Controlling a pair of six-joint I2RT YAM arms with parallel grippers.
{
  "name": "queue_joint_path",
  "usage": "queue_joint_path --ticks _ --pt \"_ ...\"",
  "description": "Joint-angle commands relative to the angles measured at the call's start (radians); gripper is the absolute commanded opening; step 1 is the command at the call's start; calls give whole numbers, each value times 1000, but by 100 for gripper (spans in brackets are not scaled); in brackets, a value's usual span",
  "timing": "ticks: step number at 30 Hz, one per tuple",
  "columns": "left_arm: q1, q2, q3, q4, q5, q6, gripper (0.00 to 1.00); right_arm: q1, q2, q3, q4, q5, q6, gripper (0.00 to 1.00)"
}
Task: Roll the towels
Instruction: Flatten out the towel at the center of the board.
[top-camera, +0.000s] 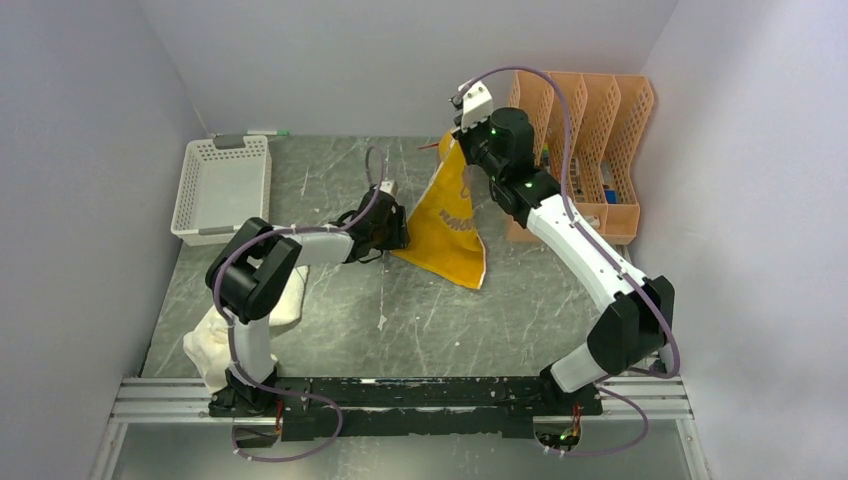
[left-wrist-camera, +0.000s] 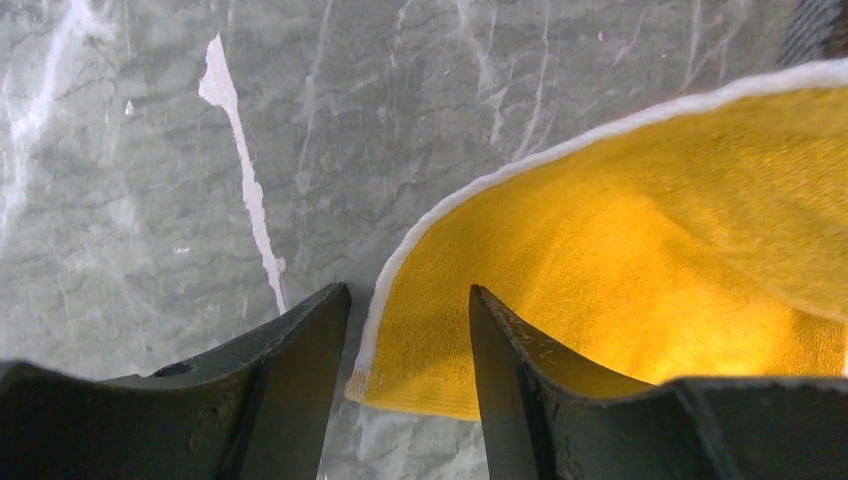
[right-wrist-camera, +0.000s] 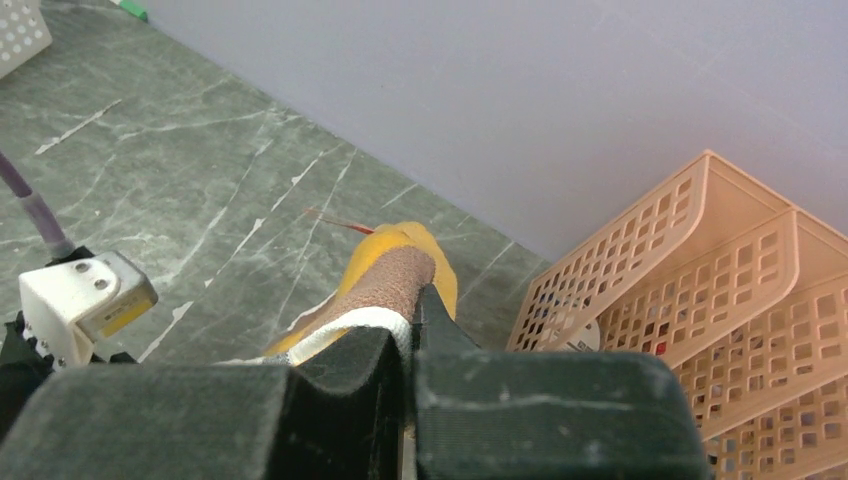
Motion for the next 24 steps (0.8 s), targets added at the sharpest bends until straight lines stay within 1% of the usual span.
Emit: queue_joint_path --ticks 1,4,6,7,9,11,15,17,19,21,24 --pt "-27 5 -108 -147 -42 -24 60 -5 -50 -7 24 5 -5 0" --pt "-31 10 -154 -134 -42 -43 57 -6 -65 -14 31 1 3 0" --pt "-31 32 -156 -131 -42 -45 51 -6 -74 -17 34 -6 10 0" --pt "-32 45 -150 -130 -44 -45 43 -6 -79 -17 33 -8 13 0" --pt "-35 73 -132 -127 -55 -43 21 -7 -90 -15 30 -11 15 0" --pt "-35 102 -116 -117 -64 -40 8 -7 -101 -15 23 -7 12 0" --pt "-35 154 -78 -103 -59 -16 7 -7 -131 -20 11 10 0 0" --pt "-35 136 -72 -106 -59 0 7 -7 -146 -20 8 26 -2 0" --pt "-29 51 -68 -136 -82 22 7 -8 -159 -11 9 57 7 0" --pt "-5 -101 -50 -185 -122 62 7 -13 -157 21 -3 130 66 0" --pt "82 -290 41 -261 -167 162 7 -30 -102 120 -89 209 159 0"
